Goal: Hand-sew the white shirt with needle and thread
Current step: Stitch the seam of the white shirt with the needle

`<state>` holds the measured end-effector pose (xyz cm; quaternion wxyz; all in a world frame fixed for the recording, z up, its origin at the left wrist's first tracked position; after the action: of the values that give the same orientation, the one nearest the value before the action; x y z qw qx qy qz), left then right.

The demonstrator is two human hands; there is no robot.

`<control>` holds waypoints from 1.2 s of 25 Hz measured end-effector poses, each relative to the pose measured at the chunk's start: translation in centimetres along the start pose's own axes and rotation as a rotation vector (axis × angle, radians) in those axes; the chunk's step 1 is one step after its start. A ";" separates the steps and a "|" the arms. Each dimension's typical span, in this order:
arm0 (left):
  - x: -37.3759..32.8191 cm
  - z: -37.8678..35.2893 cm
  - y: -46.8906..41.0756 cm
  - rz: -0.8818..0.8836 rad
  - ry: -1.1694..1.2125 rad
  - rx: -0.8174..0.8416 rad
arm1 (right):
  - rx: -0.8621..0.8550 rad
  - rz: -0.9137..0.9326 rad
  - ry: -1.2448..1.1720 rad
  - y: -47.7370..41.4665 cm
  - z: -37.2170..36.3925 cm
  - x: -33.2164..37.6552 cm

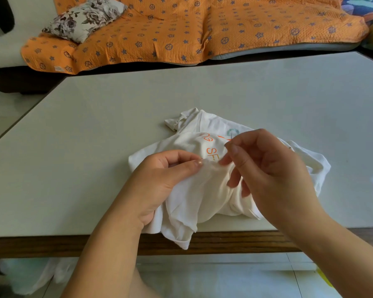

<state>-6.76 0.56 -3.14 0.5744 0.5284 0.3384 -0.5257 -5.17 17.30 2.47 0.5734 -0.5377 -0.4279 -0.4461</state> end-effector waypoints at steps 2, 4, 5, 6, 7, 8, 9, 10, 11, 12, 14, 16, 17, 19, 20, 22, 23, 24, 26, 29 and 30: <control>-0.2 -0.1 0.0 -0.011 0.003 0.002 | 0.100 -0.095 0.007 0.4 -1.3 -0.8; -0.3 -0.1 0.1 -0.017 0.014 0.006 | 0.175 -0.210 0.052 0.7 -2.1 -2.1; -0.3 -0.1 0.1 -0.019 0.018 0.008 | 0.187 -0.243 0.064 0.8 -2.2 -2.6; -0.4 -0.1 0.1 -0.021 0.020 0.010 | 0.189 -0.261 0.066 0.9 -2.1 -2.8; -0.4 -0.1 0.2 -0.023 0.020 0.011 | 0.185 -0.271 0.061 0.9 -2.1 -2.8; -0.4 -0.1 0.2 -0.025 0.018 0.011 | 0.180 -0.277 0.053 0.8 -2.1 -2.8; -0.4 -0.1 0.2 -0.025 0.015 0.010 | 0.178 -0.281 0.044 0.8 -2.1 -2.8; -0.4 -0.1 0.2 -0.024 0.012 0.009 | 0.179 -0.284 0.035 0.8 -2.2 -2.8; -0.4 -0.1 0.2 -0.023 0.011 0.010 | 0.182 -0.288 0.027 0.8 -2.3 -2.9; -0.4 -0.1 0.1 -0.023 0.016 0.011 | 0.186 -0.290 0.019 0.8 -2.3 -2.9; -0.3 0.0 0.1 -0.023 0.030 0.012 | 0.189 -0.295 0.005 0.8 -2.4 -3.0; -0.3 0.0 0.1 -0.025 0.031 0.014 | 0.184 -0.299 -0.010 0.8 -2.3 -3.0; -0.3 0.0 0.1 -0.027 0.032 0.014 | 0.182 -0.301 -0.015 0.8 -2.3 -3.0; -0.3 0.1 0.1 -0.029 0.028 0.011 | 0.185 -0.307 -0.017 0.8 -2.4 -3.1; -0.3 0.0 0.1 -0.032 0.024 0.011 | 0.187 -0.309 -0.018 0.8 -2.4 -3.1; -0.5 -0.1 0.1 -0.043 0.012 0.014 | 0.191 -0.311 -0.012 0.8 -2.5 -3.2; -0.5 -0.1 0.1 -0.050 0.002 0.015 | 0.188 -0.312 -0.006 0.8 -2.4 -3.2; -0.6 -0.2 0.1 -0.059 -0.012 0.012 | 0.181 -0.313 -0.002 0.8 -2.4 -3.3; -0.8 -0.3 0.1 -0.079 -0.042 0.007 | 0.160 -0.313 0.007 0.6 -2.3 -3.5; -0.9 -0.6 0.2 -0.091 -0.081 0.006 | 0.120 -0.311 0.015 0.4 -2.1 -4.0; -0.8 -0.6 0.2 -0.089 -0.098 -0.004 | 0.104 -0.309 0.006 0.3 -1.9 -4.1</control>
<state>-6.68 1.31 -2.52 0.5672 0.4854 0.3342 -0.5753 -5.84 15.58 -1.67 0.5264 -0.4336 -0.5263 -0.5078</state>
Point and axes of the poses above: each hand's wrist, its own y-axis away from the middle knuckle, its own z-axis out of the back of the hand, x = y × z, the point moved 10 cm from there along -y, towards the middle knuckle, and after that the axes turned 13 degrees about -y, right-handed, at the moved point
